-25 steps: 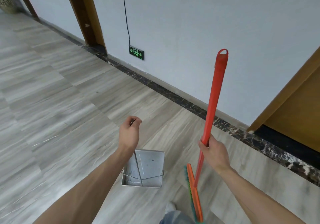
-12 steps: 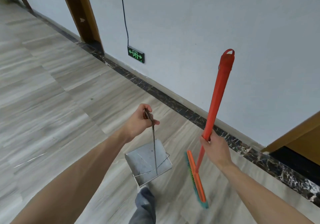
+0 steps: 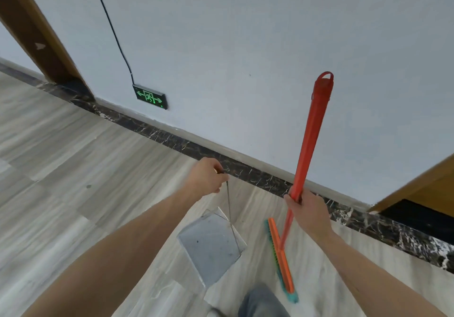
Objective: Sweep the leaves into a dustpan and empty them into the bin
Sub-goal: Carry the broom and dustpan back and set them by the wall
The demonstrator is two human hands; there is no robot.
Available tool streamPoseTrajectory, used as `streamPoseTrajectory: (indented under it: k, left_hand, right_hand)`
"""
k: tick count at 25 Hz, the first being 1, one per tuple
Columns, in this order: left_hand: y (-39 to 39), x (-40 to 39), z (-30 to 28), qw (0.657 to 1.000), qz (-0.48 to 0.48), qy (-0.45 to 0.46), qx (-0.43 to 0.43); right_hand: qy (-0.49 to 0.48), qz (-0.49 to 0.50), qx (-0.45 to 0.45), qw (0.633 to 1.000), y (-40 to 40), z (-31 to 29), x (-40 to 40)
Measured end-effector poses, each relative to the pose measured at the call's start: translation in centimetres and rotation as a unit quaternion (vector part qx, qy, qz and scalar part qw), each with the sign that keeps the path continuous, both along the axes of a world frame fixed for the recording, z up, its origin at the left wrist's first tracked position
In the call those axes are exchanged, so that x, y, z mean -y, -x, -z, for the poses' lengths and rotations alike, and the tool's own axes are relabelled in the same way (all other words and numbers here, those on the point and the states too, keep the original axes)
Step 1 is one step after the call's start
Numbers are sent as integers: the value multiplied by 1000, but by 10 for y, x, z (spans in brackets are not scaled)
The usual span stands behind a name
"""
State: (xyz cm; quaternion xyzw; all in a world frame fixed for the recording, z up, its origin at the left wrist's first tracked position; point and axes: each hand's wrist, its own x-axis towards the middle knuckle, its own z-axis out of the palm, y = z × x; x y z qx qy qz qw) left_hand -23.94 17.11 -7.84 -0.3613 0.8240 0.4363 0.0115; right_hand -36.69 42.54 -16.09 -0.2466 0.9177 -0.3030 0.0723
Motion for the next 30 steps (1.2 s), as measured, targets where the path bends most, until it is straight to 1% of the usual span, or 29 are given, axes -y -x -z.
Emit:
streamPoseTrajectory:
  k: [1, 3, 6, 8, 10, 12, 14, 16, 18, 21, 23, 25, 28, 30]
  left_hand:
    - [21, 16, 4, 999, -10, -45, 17]
    - [60, 42, 15, 994, -29, -101, 40]
    - [124, 77, 34, 989, -66, -132, 25]
    - [160, 102, 39, 991, -76, -103, 31]
    - [190, 128, 47, 992, -81, -82, 58]
    - [215, 147, 59, 988, -74, -96, 94]
    - [237, 159, 73, 982, -49, -114, 140]
    - [259, 170, 92, 976, -38, -136, 164]
    - [282, 187, 113, 975, -55, -150, 156]
    - [318, 218, 148, 980, -61, -131, 136]
    - [340, 238, 170, 980, -61, -139, 132]
    - [361, 255, 194, 980, -47, -145, 129]
    - [383, 271, 220, 986, 12, -100, 132]
    - [398, 282, 238, 987, 40, -87, 130]
  right_hand:
    - [-3, 3, 6, 1000, 14, 4, 12]
    - [2, 8, 16, 1000, 45, 10, 38]
    - [1, 21, 28, 999, 105, 22, 79]
    - [2, 36, 38, 999, 142, 25, 104]
    - [-2, 49, 56, 997, 176, 31, 125]
    - [-8, 54, 77, 996, 204, 32, 146]
    - [5, 63, 103, 993, 231, 38, 165]
    - [11, 75, 119, 990, 249, 47, 179]
    - [19, 105, 139, 984, 266, 60, 188]
    - [37, 175, 170, 969, 281, 83, 200]
    - [52, 228, 177, 956, 286, 99, 206]
    - [64, 269, 182, 943, 291, 116, 216]
    - [66, 306, 191, 931, 296, 137, 233]
    - [59, 318, 189, 927, 302, 148, 247]
